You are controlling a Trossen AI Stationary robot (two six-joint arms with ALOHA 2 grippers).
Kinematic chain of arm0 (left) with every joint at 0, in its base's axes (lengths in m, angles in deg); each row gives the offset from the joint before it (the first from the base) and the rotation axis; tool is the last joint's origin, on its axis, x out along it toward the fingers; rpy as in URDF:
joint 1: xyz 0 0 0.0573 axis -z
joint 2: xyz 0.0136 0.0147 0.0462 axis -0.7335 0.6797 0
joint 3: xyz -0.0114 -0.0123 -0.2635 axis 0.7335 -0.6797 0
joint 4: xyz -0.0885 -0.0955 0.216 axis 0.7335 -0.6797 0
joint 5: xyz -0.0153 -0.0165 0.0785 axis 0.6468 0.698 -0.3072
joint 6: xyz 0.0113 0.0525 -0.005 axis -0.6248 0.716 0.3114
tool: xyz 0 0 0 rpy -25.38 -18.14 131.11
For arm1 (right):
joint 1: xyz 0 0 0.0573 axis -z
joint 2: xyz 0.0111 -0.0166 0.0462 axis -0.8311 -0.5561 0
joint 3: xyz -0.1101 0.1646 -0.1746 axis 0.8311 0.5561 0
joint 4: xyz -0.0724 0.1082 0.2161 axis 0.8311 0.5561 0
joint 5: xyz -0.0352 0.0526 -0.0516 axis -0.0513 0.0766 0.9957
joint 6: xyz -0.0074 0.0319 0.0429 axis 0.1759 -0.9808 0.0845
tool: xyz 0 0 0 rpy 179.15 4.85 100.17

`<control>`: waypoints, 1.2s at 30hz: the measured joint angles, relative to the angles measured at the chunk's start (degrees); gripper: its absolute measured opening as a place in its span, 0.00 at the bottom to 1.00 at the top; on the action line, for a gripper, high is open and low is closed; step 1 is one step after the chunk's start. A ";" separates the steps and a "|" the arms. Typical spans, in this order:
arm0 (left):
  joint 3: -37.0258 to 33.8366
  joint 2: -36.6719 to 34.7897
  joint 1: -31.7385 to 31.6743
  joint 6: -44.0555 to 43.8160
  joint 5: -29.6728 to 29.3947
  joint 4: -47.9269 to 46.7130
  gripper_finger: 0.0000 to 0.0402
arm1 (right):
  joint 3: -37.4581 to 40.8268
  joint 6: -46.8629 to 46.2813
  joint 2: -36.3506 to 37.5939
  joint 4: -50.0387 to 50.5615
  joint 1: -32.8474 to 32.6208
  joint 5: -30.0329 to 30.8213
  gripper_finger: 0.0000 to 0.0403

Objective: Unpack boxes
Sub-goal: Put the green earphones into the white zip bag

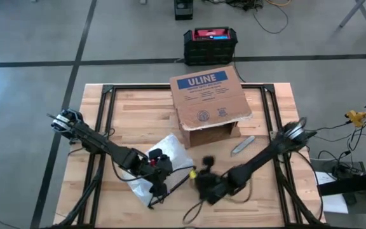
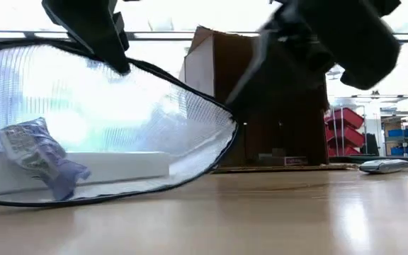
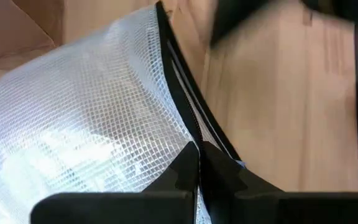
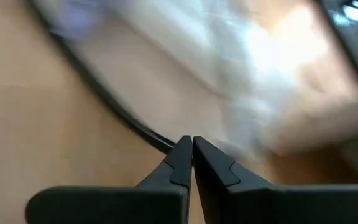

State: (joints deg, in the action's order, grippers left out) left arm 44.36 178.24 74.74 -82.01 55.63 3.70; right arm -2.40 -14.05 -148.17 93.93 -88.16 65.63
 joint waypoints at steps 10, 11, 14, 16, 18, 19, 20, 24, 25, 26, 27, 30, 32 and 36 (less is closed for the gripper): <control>-0.22 3.76 0.44 -3.35 -7.16 3.47 0.00 | 29.70 -12.24 19.43 -21.60 8.08 13.17 0.00; -0.22 3.79 0.44 -3.53 -6.91 2.13 0.00 | 31.37 -11.15 18.70 -27.40 9.49 12.99 0.00; -0.22 3.66 0.44 -4.90 -5.21 -3.72 0.00 | 33.45 -7.42 13.40 -42.92 13.47 12.20 0.00; 0.06 3.33 0.44 -6.97 -2.82 -9.36 0.00 | 32.87 -6.13 8.77 -50.38 16.21 11.33 0.00; 0.63 2.98 0.50 -8.80 -1.42 -13.91 0.00 | 30.73 -7.86 4.06 -54.39 18.19 11.59 0.00; 0.76 2.76 0.51 -9.60 -0.93 -15.97 0.00 | 29.36 -9.88 1.92 -55.12 19.05 11.74 0.00; 0.77 2.66 0.51 -10.14 -0.68 -17.87 0.00 | 27.92 -11.74 -0.27 -55.38 19.83 11.82 0.00; 0.79 2.54 0.49 -10.79 -0.63 -21.30 0.00 | 22.49 -14.20 -6.19 -55.44 20.71 11.86 0.00; 0.79 2.48 0.47 -10.77 -0.66 -21.42 0.00 | 22.10 -13.27 -6.62 -55.16 20.81 11.91 0.00; 0.81 2.46 0.47 -10.59 -0.66 -21.42 0.00 | 21.94 -11.72 -6.71 -54.94 20.87 11.85 0.00; 0.83 2.45 0.47 -10.31 -0.66 -21.38 0.00 | 22.01 -10.17 -6.37 -53.89 21.12 11.80 0.00; 0.83 2.45 0.47 -9.87 -0.69 -21.28 0.00 | 22.94 -4.67 -3.32 -45.47 22.50 11.89 0.00; 0.83 2.44 0.47 -9.85 -0.68 -21.20 0.00 | 23.15 -4.38 0.03 -36.34 23.37 11.92 0.00; 0.83 2.43 0.47 -10.75 -0.72 -21.08 0.00 | 24.28 -10.71 8.09 -16.08 24.22 12.45 0.00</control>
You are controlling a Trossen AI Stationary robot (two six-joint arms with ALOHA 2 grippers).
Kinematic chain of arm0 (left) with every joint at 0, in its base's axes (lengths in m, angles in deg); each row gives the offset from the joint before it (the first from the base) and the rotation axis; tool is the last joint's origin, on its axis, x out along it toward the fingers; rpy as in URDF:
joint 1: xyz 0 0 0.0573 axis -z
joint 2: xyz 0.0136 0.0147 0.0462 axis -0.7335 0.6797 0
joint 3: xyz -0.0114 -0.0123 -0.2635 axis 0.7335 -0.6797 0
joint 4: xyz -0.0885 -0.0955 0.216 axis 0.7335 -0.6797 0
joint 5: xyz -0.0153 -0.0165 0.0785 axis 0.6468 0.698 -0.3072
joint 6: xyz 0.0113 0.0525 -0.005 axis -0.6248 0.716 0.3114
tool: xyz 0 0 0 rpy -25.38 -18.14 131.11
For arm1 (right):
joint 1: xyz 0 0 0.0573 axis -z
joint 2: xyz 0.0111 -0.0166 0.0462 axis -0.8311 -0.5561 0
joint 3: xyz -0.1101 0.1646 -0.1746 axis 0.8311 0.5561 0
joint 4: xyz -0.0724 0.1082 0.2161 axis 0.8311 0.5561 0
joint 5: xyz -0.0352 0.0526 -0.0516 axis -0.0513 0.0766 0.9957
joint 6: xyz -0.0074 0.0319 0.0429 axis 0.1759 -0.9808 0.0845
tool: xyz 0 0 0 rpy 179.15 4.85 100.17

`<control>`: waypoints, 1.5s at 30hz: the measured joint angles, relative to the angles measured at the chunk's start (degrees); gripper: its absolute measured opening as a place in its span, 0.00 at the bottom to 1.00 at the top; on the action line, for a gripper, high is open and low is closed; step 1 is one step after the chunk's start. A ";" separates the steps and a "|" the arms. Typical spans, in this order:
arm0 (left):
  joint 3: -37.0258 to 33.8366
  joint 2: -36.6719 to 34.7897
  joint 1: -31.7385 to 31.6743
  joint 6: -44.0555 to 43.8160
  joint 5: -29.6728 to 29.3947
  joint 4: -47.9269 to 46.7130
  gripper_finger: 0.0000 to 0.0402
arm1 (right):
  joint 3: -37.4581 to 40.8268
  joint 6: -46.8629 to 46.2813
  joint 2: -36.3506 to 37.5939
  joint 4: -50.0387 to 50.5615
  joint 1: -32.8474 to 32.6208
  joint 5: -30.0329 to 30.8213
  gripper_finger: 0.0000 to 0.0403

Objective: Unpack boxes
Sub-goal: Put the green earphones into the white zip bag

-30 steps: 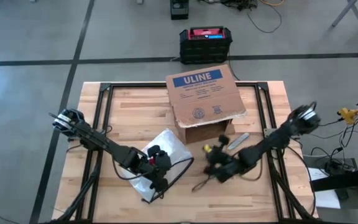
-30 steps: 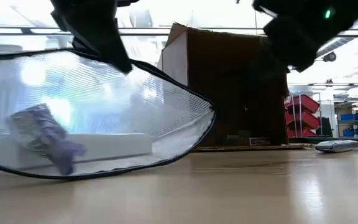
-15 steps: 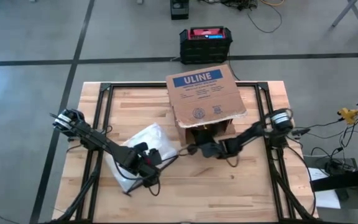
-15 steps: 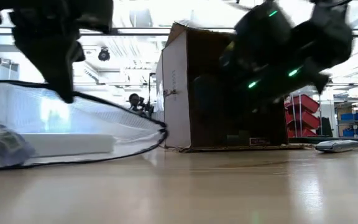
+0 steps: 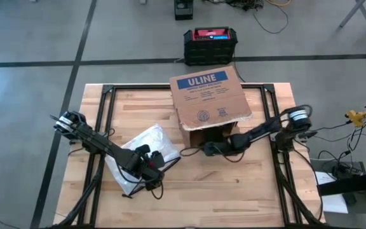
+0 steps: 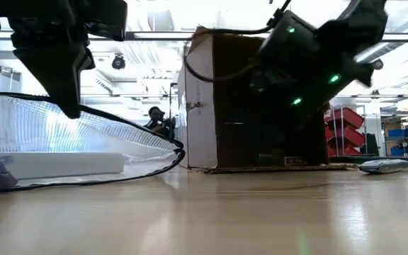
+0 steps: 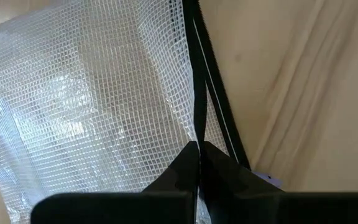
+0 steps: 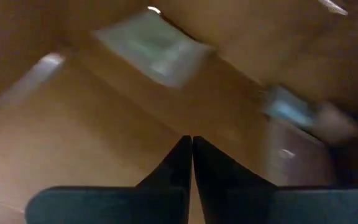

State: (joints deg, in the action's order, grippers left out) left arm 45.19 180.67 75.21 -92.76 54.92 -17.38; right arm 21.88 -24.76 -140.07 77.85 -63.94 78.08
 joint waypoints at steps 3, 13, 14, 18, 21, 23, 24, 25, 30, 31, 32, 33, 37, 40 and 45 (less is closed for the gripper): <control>0.00 0.00 0.04 -0.72 -0.05 0.11 0.00 | 2.41 -6.41 6.15 10.45 0.05 4.97 0.00; 0.00 -0.01 0.04 -0.96 -0.13 0.45 0.00 | 12.77 -42.98 18.26 21.70 0.24 11.55 0.00; 0.00 -0.02 0.04 -0.66 -0.13 0.49 0.00 | 12.77 -42.84 17.68 20.64 0.26 11.67 0.00; 0.00 -0.02 0.00 -0.03 -1.20 0.65 0.00 | 11.64 -30.79 12.73 7.12 0.26 11.17 0.00; 0.00 -0.04 0.00 0.40 -2.08 0.73 0.00 | 7.94 -21.26 7.20 -1.24 0.33 11.20 0.00; -0.02 -0.04 0.00 0.35 -2.08 0.77 0.00 | 4.00 -20.10 2.82 -0.14 0.87 12.88 0.00; -0.02 -0.04 0.00 0.29 -2.08 0.77 0.00 | 2.09 -20.03 0.74 1.17 1.24 13.47 0.00; -0.02 -0.04 0.00 0.19 -2.06 0.77 0.00 | 0.15 -19.73 -1.14 2.37 1.53 13.92 0.00; -0.02 -0.04 0.04 0.22 -1.53 0.73 0.00 | -7.69 -12.36 -9.25 3.36 1.70 12.56 0.00; -0.02 -0.04 0.04 0.56 -1.51 0.77 0.00 | -9.02 -10.64 -10.24 3.25 1.45 11.43 0.00; -0.06 -0.04 0.04 1.00 -1.49 0.73 0.00 | -10.26 -8.21 -11.18 3.25 1.35 10.48 0.00; -0.07 -0.04 0.04 1.33 -1.49 0.70 0.00 | -11.63 -5.29 -11.96 3.22 1.33 9.37 0.00; -0.10 -0.04 0.02 1.49 -1.53 0.74 0.00 | -15.83 9.80 -13.68 2.87 1.72 3.22 0.00; -0.15 -0.04 0.00 1.43 -1.52 0.74 0.00 | -17.41 17.38 -13.49 2.65 2.87 -0.68 0.00; -0.15 -0.04 0.17 -0.15 -1.49 0.72 0.00 | -14.95 8.17 -9.71 3.34 6.19 -0.39 0.00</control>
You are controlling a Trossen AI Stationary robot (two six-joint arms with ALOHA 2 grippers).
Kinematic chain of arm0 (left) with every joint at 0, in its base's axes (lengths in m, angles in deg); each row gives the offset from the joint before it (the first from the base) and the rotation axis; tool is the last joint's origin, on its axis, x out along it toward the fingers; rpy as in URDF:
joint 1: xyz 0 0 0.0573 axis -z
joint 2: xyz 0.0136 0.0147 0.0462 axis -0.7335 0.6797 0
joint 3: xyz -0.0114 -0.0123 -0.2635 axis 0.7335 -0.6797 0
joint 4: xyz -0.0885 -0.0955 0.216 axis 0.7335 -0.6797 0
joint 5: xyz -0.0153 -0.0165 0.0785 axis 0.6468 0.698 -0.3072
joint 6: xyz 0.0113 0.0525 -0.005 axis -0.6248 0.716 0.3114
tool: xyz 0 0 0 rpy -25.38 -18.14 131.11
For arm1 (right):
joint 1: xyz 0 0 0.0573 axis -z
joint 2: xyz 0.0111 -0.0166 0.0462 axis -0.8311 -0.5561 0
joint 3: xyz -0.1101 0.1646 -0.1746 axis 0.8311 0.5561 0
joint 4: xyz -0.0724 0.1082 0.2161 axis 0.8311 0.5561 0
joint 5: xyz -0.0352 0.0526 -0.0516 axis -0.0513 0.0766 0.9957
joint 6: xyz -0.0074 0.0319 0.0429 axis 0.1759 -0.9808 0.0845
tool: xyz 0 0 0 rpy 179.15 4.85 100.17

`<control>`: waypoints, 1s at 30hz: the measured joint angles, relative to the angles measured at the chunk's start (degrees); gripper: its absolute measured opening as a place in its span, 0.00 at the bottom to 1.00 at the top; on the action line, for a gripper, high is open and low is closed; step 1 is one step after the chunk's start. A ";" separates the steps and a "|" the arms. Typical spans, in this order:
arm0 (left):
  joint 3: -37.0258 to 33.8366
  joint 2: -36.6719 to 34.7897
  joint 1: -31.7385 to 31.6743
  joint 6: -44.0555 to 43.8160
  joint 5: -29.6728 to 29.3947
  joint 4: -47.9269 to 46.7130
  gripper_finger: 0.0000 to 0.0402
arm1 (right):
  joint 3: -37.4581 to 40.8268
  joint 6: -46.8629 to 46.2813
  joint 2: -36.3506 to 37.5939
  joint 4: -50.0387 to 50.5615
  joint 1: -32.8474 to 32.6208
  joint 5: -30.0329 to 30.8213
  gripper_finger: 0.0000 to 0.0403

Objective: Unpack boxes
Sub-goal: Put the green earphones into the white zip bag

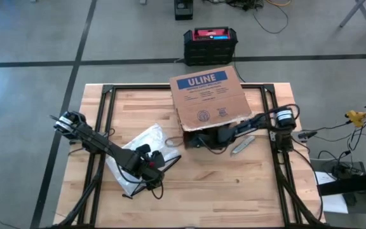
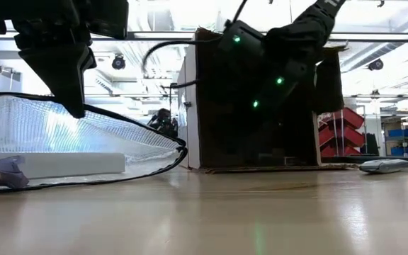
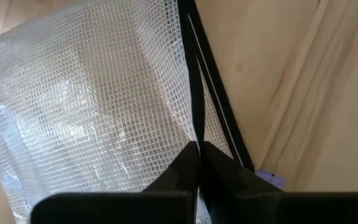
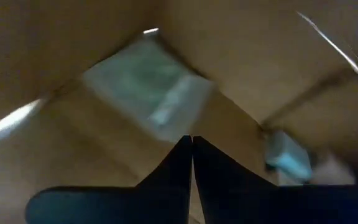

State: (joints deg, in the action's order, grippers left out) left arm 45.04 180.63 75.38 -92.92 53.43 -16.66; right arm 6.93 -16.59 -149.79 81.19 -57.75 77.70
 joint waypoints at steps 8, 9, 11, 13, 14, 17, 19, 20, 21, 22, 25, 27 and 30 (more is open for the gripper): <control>-0.02 -0.02 0.20 -0.32 0.06 -0.04 0.00 | 9.82 -24.12 7.00 0.25 3.86 1.59 0.00; -0.02 -0.04 0.20 -0.30 0.04 0.00 0.00 | 10.02 -24.57 7.10 -1.08 4.62 -0.48 0.00; -0.02 -0.04 0.20 -0.11 0.07 -0.01 0.00 | 10.15 -21.46 6.45 -5.48 5.60 -4.92 0.00; -0.02 -0.12 0.20 -0.11 0.07 0.00 0.00 | 9.97 -14.70 5.49 -10.92 6.08 -10.52 0.00; -0.02 -0.13 0.20 -0.14 0.07 0.00 0.00 | 9.62 -12.39 4.98 -13.58 6.33 -12.81 0.00; -0.02 -0.17 0.20 -0.32 0.07 0.00 0.00 | 8.37 -10.65 3.96 -18.87 6.90 -14.20 0.00; -0.02 -0.20 0.20 -0.32 0.07 0.09 0.00 | 7.78 -10.65 3.17 -21.15 7.71 -13.50 0.00; -0.02 -0.20 0.20 -0.32 0.07 0.07 0.00 | 7.73 -10.67 2.62 -22.74 8.05 -13.51 0.00; -0.02 -0.21 0.20 -0.32 0.07 0.10 0.00 | 7.75 -10.74 1.98 -24.73 8.28 -13.77 0.00; -0.02 -0.22 0.20 -0.34 0.07 0.17 0.00 | 7.73 -10.95 1.25 -26.37 8.32 -13.96 0.00; -0.02 -0.24 0.20 -0.32 0.07 0.20 0.00 | 7.70 -13.22 -1.75 -28.91 8.06 -13.53 0.02; -0.02 -0.26 0.26 -0.34 0.07 0.22 0.00 | 7.73 -14.82 -4.32 -29.77 7.23 -11.24 0.04; -0.02 -0.28 0.24 -0.30 0.07 0.18 0.00 | 7.70 -15.89 -7.17 -30.87 6.44 -5.10 0.05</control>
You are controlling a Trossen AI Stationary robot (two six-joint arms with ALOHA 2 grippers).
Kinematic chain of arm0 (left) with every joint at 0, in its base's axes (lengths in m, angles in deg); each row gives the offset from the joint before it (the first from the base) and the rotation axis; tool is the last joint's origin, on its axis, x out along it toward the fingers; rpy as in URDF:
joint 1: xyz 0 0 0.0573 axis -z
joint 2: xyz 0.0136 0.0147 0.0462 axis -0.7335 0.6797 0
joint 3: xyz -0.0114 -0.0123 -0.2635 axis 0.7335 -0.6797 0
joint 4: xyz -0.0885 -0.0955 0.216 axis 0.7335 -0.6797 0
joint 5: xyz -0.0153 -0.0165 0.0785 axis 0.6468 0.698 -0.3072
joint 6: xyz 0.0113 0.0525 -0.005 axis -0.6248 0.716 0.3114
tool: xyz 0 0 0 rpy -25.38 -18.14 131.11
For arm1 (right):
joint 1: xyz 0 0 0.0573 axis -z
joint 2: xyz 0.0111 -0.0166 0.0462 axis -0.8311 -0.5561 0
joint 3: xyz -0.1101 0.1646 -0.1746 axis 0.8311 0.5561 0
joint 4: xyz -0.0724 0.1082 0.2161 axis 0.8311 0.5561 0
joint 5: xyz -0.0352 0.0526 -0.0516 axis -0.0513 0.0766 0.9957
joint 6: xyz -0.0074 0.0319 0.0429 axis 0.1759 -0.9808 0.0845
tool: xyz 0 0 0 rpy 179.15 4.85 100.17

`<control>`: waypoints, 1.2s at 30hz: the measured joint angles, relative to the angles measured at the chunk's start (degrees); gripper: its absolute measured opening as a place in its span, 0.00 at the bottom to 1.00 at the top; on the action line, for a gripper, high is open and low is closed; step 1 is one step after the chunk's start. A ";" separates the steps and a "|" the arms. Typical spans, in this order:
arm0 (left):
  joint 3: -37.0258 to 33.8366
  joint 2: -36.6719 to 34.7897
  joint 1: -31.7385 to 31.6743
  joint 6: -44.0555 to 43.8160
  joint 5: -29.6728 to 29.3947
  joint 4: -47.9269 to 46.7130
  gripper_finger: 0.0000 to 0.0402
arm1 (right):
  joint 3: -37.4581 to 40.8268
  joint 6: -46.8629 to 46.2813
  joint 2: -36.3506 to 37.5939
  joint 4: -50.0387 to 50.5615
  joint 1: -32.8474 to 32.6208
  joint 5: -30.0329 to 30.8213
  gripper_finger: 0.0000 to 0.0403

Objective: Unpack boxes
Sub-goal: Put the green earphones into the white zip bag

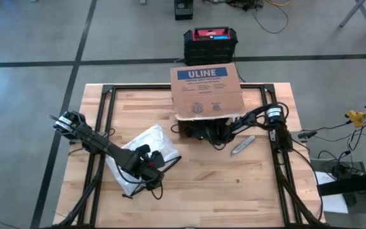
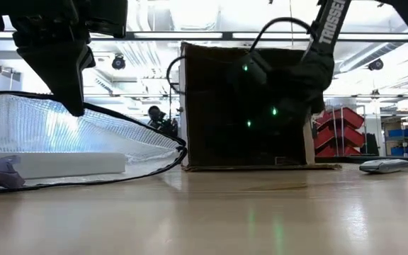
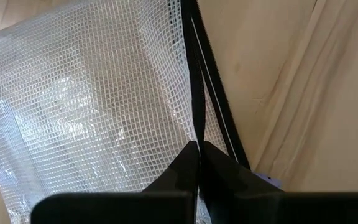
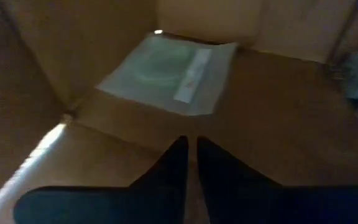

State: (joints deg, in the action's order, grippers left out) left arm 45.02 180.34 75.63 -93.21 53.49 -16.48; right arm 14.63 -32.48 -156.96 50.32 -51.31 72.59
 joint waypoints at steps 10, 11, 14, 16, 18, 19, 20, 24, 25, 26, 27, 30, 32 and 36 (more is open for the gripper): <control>0.00 0.00 -0.02 0.36 0.00 0.00 0.00 | -6.53 6.87 0.24 -0.78 6.47 -12.29 0.07; 0.00 0.00 -0.02 0.19 0.00 0.00 0.00 | -7.55 7.27 0.24 0.56 7.20 -13.74 0.07; 0.00 -0.02 -0.04 -0.77 0.00 0.06 0.00 | -10.34 7.44 0.18 5.42 8.83 -11.72 0.10; 0.00 -0.02 -0.04 -0.98 0.00 0.10 0.00 | -11.75 7.55 0.17 7.80 9.86 -10.23 0.13; 0.00 -0.02 -0.04 -1.06 0.00 0.13 0.00 | -12.87 7.62 -0.04 9.59 10.88 -11.26 0.14; 0.00 -0.02 -0.04 -1.07 0.00 0.13 0.00 | -13.34 7.63 -0.48 10.14 11.20 -11.71 0.15; 0.00 -0.02 -0.04 -1.07 0.00 0.20 0.00 | -13.73 7.83 -1.11 10.26 11.37 -12.06 0.15; 0.00 -0.02 -0.04 -1.12 0.00 0.28 0.00 | -15.68 8.10 -5.86 10.60 11.76 -16.44 0.14; 0.00 -0.02 -0.02 -1.20 0.00 0.37 0.00 | -16.19 7.72 -7.18 10.42 11.76 -16.61 0.13; 0.00 -0.02 0.00 -1.35 0.00 0.49 0.00 | -16.55 6.73 -7.93 10.61 11.70 -16.14 0.11; 0.00 -0.02 0.02 -1.52 0.02 0.54 0.00 | -16.68 6.11 -8.25 11.27 11.65 -16.41 0.10; 0.00 -0.02 0.22 -1.55 0.01 0.48 0.00 | -16.23 5.35 -8.54 12.84 10.61 -16.56 0.03; 0.00 -0.02 0.24 -1.48 0.02 0.48 0.00 | -15.66 6.16 -7.65 14.63 9.27 -16.33 0.01; 0.00 -0.10 0.24 -1.26 0.02 0.36 0.00 | -15.14 6.55 -3.75 24.12 6.07 -17.56 0.00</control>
State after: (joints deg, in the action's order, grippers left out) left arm 45.02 180.25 75.87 -94.47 53.51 -16.12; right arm -0.50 -25.93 -160.70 74.44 -45.24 55.03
